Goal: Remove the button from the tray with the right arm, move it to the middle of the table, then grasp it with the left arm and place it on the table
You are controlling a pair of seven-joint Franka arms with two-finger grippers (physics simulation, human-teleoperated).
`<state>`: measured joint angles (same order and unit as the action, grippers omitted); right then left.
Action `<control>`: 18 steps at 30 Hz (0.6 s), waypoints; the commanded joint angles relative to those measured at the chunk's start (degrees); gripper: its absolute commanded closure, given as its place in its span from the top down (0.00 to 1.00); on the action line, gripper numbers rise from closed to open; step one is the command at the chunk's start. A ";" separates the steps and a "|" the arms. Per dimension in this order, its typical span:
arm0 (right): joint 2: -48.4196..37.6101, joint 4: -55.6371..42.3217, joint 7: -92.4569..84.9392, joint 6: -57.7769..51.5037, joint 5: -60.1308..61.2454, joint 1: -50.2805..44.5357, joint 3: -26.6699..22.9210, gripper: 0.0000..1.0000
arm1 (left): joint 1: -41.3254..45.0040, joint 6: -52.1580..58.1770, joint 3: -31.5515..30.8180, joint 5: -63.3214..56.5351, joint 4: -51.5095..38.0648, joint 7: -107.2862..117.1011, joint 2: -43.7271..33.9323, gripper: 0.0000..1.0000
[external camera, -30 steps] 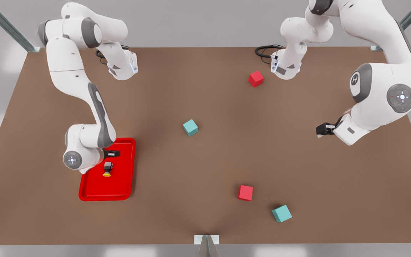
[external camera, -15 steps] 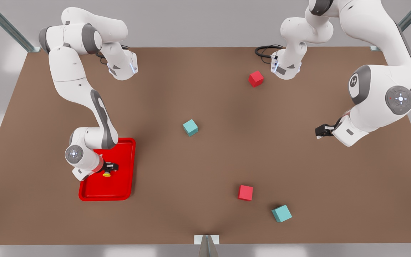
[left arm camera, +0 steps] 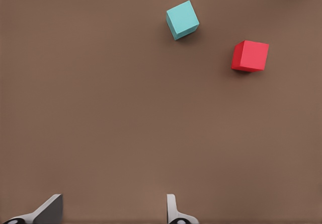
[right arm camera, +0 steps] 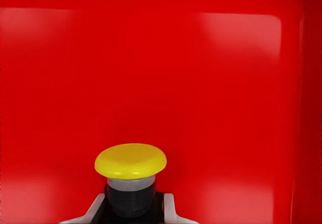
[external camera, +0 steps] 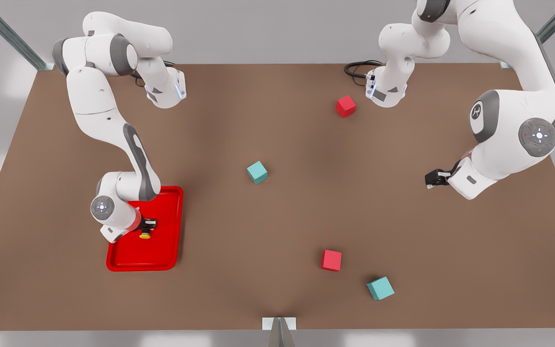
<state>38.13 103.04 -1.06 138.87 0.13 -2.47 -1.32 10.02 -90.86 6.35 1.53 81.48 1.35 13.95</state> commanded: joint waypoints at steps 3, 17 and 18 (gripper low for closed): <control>-0.25 -0.12 -0.79 -0.35 -0.49 -0.16 0.00 0.39 | 0.00 -0.02 -0.02 -0.03 -0.01 0.06 -0.06 1.00; -1.39 -21.48 35.07 -25.14 3.82 -14.57 11.07 0.39 | 0.09 -0.02 -0.03 -0.12 -0.09 0.32 0.20 1.00; -0.78 -22.10 39.73 -25.23 4.35 -17.30 10.98 0.39 | 0.00 -0.11 -0.03 -0.12 -0.01 0.32 0.29 1.00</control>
<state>37.39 81.52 7.99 119.65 3.31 -17.97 9.65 10.07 -90.91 6.32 1.48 81.44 1.49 14.26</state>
